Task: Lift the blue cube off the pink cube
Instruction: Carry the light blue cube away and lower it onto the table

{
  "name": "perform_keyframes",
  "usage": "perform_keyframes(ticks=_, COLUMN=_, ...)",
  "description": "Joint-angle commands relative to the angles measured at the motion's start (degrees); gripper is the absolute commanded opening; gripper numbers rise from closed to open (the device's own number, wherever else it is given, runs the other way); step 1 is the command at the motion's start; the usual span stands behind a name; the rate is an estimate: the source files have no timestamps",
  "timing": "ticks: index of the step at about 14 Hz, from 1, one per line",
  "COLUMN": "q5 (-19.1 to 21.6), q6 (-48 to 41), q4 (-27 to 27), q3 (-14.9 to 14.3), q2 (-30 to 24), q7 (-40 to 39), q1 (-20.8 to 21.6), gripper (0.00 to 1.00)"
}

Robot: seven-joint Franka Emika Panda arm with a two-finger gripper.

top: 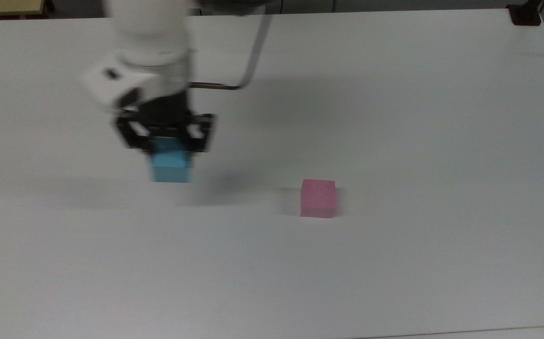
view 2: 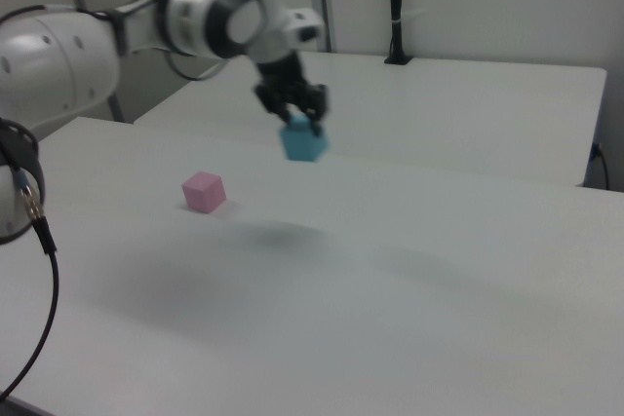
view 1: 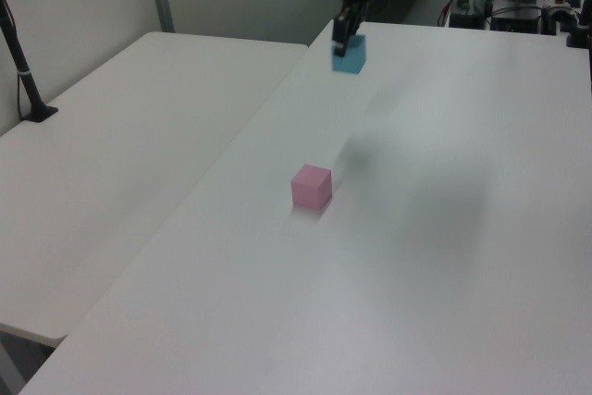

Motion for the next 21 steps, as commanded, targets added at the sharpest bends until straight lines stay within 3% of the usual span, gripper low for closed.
perform_keyframes(ticks=1, q5=2.4, q6=0.5, q4=-1.7, q3=-0.9, q2=0.1, q7=-10.3, q1=-7.9, gripper=0.02)
perform_keyframes(ticks=6, q5=4.9, q6=13.1, q4=-3.2, q3=-2.0, q2=6.0, q7=-14.1, q1=-14.9, gripper=0.03)
perform_keyframes(ticks=9, q5=4.7, q6=22.5, q4=-3.5, q3=-1.9, q2=10.6, q7=-13.1, q1=-15.3, gripper=0.06)
perform_keyframes(ticks=12, q5=4.5, q6=23.8, q4=-3.6, q3=-1.8, q2=13.9, q7=-12.6, q1=-15.0, gripper=0.11)
perform_keyframes(ticks=16, q5=4.4, q6=28.2, q4=-3.5, q3=-1.8, q2=16.9, q7=-11.7, q1=-15.1, gripper=0.36)
perform_keyframes(ticks=17, q5=4.3, q6=29.4, q4=-3.6, q3=-1.9, q2=17.0, q7=-11.0, q1=-15.0, gripper=0.90)
perform_keyframes(ticks=18, q5=4.0, q6=29.5, q4=-3.6, q3=-2.0, q2=16.7, q7=-10.5, q1=-14.8, gripper=1.00)
perform_keyframes(ticks=20, q5=4.4, q6=29.1, q4=-3.9, q3=-2.0, q2=13.2, q7=-9.6, q1=-14.9, gripper=1.00)
perform_keyframes(ticks=21, q5=4.5, q6=28.0, q4=-7.8, q3=-2.0, q2=7.9, q7=-8.4, q1=-14.6, gripper=1.00)
